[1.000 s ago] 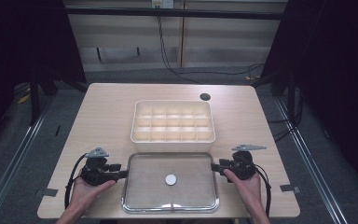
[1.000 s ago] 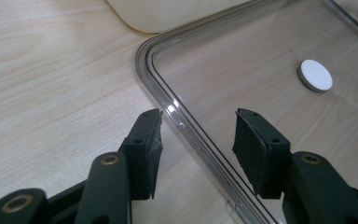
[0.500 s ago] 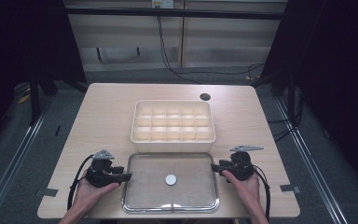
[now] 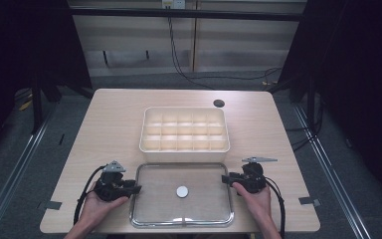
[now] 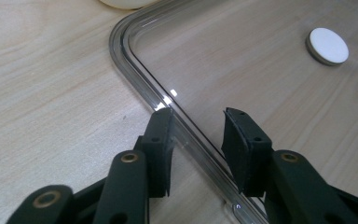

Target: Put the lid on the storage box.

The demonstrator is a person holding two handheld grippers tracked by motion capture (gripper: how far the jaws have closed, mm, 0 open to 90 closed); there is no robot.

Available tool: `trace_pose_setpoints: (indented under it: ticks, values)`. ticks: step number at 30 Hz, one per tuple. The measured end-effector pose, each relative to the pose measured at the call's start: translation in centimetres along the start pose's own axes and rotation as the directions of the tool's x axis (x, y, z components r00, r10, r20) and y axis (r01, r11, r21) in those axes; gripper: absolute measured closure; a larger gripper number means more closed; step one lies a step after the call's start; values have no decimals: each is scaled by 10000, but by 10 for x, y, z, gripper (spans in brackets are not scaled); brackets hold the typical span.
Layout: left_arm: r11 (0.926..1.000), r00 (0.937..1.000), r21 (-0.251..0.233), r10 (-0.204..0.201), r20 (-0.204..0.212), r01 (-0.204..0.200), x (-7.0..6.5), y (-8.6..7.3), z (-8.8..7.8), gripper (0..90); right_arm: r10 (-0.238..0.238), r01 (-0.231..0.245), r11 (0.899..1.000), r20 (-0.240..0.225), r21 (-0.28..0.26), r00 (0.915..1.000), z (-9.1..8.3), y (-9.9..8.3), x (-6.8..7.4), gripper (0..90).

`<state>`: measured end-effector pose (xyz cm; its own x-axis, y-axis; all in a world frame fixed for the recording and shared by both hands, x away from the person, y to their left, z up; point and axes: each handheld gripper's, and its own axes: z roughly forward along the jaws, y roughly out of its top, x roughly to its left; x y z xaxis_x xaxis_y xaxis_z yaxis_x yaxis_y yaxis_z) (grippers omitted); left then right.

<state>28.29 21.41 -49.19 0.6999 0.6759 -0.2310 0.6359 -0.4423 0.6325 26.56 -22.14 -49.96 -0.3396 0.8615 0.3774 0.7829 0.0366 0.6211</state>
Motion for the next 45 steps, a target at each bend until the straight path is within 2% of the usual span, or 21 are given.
trace_pose_setpoints:
  ticks: [1,3,6,7,10,13,14,15,16,17,18,19,20,25,27,28,33,34,38,42,45]
  values:
    - [10000,10000,-5,12,-28,-12,0,0,0,632,0,0,10000,0,0,10000,0,0,0,585]
    - [9999,9999,74,99,-19,-99,1,0,-1,637,583,-589,9982,-409,-133,9975,-1,-1,-7,627]
    - [10000,10000,45,-43,-47,44,-1,0,0,634,1244,-1262,9919,-913,-146,9880,-2,-4,-15,645]
    - [9999,9999,151,57,-92,-56,-1,0,-1,633,1414,-1440,9894,-1092,-167,9839,-2,-5,-17,647]
    - [9998,9999,188,79,-89,-77,-1,0,-2,633,1739,-1770,9842,-1498,-74,9733,-3,-6,-22,659]
    - [9998,9999,181,102,-114,-100,-1,0,-2,633,1883,-1909,9816,-1651,-1,9681,-3,-7,-24,660]
    - [9998,9999,164,140,-48,-139,-2,0,-1,633,2246,-2260,9739,-2310,206,9467,-2,-9,-27,680]
    - [9998,9999,164,140,-48,-139,-2,0,-1,631,2246,-2260,9739,-2310,206,9467,-2,-9,-27,680]
    - [9999,9999,140,101,-48,-100,-2,0,-1,634,2441,-2461,9689,-2573,249,9350,1,-11,-27,678]
    - [10000,10000,62,62,-59,-62,-2,0,0,634,2441,-2461,9689,-2573,249,9350,1,-11,-27,678]
    - [10000,10000,33,16,-35,-16,-2,0,0,634,2211,-2227,9747,-2368,204,9461,0,-9,-24,668]
    - [10000,10000,33,21,9,-21,-2,0,0,631,1937,-1952,9806,-2325,168,9531,-1,-6,-22,654]
    - [10000,10000,64,69,13,-69,-1,0,0,631,1900,-1931,9811,-2495,122,9495,-2,-5,-22,656]
    - [10000,10000,-10,60,35,-60,-2,0,0,627,1780,-1770,9839,-2456,264,9529,2,-6,-22,615]
    - [10000,10000,-47,27,-20,-27,-1,0,1,619,1848,-1881,9820,-2923,171,9383,3,-6,-22,629]
    - [9999,9999,4,105,-33,-105,0,0,0,616,1839,-1893,9819,-2997,111,9362,2,-6,-22,636]
    - [10000,9999,-60,-63,114,64,2,0,1,612,1747,-1865,9824,-3124,-81,9337,0,-5,-22,672]
    - [9999,9999,-76,-69,120,70,1,0,1,605,1813,-1949,9808,-3165,-116,9311,-1,-5,-22,685]
    - [9999,9999,-80,-84,133,85,2,1,1,519,1783,-2008,9789,-3202,-383,9304,-5,-4,-22,725]
    - [9996,9995,-149,-237,214,240,4,0,1,492,1724,-1985,9789,-3273,-476,9291,-6,-4,-22,734]
    - [9994,9992,-159,-311,236,315,4,0,1,491,1749,-2107,9756,-3620,-614,9156,-8,-4,-23,741]
